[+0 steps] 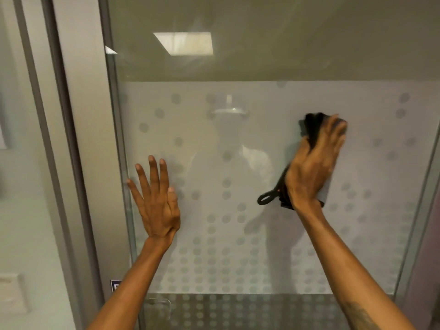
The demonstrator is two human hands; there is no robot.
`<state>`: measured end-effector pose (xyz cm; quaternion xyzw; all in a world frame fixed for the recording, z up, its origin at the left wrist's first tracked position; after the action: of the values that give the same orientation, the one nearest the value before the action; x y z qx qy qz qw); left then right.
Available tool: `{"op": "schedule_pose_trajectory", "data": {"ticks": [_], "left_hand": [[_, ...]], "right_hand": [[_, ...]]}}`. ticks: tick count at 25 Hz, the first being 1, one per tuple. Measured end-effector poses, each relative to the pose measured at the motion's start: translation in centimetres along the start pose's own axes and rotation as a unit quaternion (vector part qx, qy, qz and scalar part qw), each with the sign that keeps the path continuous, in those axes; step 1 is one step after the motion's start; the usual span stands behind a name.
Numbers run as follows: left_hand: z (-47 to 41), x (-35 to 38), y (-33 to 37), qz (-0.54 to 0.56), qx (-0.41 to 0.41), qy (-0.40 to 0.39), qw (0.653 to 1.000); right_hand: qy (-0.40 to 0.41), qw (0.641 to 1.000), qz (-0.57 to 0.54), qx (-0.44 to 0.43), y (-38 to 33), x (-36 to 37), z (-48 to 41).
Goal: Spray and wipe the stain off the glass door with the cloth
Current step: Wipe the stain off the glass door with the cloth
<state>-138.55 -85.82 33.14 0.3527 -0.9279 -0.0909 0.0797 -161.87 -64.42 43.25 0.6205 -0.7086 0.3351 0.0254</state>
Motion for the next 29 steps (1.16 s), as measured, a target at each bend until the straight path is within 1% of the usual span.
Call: {"op": "schedule_pose_trajectory", "data": {"ticks": [3, 6, 9, 13, 16, 17, 18, 19, 20, 21, 22, 23, 24, 25, 26, 28, 29], "left_hand": [[-0.1, -0.1, -0.1, 0.002, 0.001, -0.004, 1.0], [-0.1, -0.3, -0.1, 0.019, 0.0, -0.015, 1.0], [-0.3, -0.8, -0.2, 0.08, -0.024, -0.033, 0.996], [-0.9, -2.5, -0.4, 0.208, -0.087, -0.075, 0.971], [-1.6, -4.3, -0.7, 0.296, -0.144, -0.111, 0.938], [-1.9, -4.9, -0.8, 0.318, -0.168, -0.128, 0.924], [-2.3, -5.6, -1.0, 0.34, -0.196, -0.146, 0.908], [-2.5, -6.2, -1.1, 0.361, -0.228, -0.157, 0.891], [-2.6, -7.0, -1.3, 0.378, -0.262, -0.159, 0.873], [-2.6, -7.7, -1.6, 0.39, -0.293, -0.154, 0.859], [-2.4, -8.3, -1.7, 0.397, -0.318, -0.146, 0.848], [-2.2, -8.8, -1.8, 0.398, -0.336, -0.139, 0.842], [-1.9, -9.1, -1.7, 0.399, -0.348, -0.135, 0.838], [-1.8, -9.4, -1.4, 0.401, -0.361, -0.139, 0.83], [-1.8, -9.6, -0.9, 0.408, -0.378, -0.152, 0.817], [-2.1, -9.8, 0.3, 0.427, -0.417, -0.204, 0.776], [-2.2, -9.9, 0.9, 0.435, -0.438, -0.239, 0.75]], "right_hand": [[-0.041, 0.991, -0.021, -0.127, -6.1, 3.6, 1.9], [-0.093, 0.973, -0.037, -0.207, -10.6, 6.1, 5.2], [-0.149, 0.948, -0.021, -0.279, -12.4, 7.3, 8.4], [-0.197, 0.927, -0.03, -0.318, -12.8, 7.0, 11.4], [-0.26, 0.895, -0.037, -0.36, -13.1, 5.1, 15.2], [-0.283, 0.891, -0.049, -0.351, -13.1, 4.3, 16.0], [-0.308, 0.895, -0.069, -0.315, -13.1, 3.4, 16.5], [-0.336, 0.904, -0.097, -0.244, -13.1, 2.6, 16.7], [-0.365, 0.912, -0.13, -0.138, -13.2, 1.7, 16.7], [-0.384, 0.908, -0.164, -0.009, -13.2, 0.9, 16.7], [-0.388, 0.893, -0.196, 0.118, -13.3, 0.1, 16.7], [-0.367, 0.874, -0.226, 0.225, -13.4, -0.8, 16.7], [-0.338, 0.852, -0.253, 0.311, -13.3, -1.7, 16.8], [-0.315, 0.819, -0.283, 0.388, -13.1, -2.3, 16.8], [-0.302, 0.77, -0.315, 0.466, -12.9, -3.0, 16.8], [-0.309, 0.65, -0.355, 0.596, -12.8, -4.3, 16.8], [-0.325, 0.605, -0.365, 0.629, -12.9, -4.9, 16.8]]}}
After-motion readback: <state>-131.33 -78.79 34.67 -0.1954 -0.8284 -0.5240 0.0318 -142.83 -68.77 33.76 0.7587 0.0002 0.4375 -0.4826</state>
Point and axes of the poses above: each hand's wrist, its own z-axis away from the middle knuckle, its own x-axis out of the palm, y = z × x, the point moved 3 cm from there along -z, towards the middle knuckle, and after that the axes turned 15 degrees about y, right-handed, at the moved point
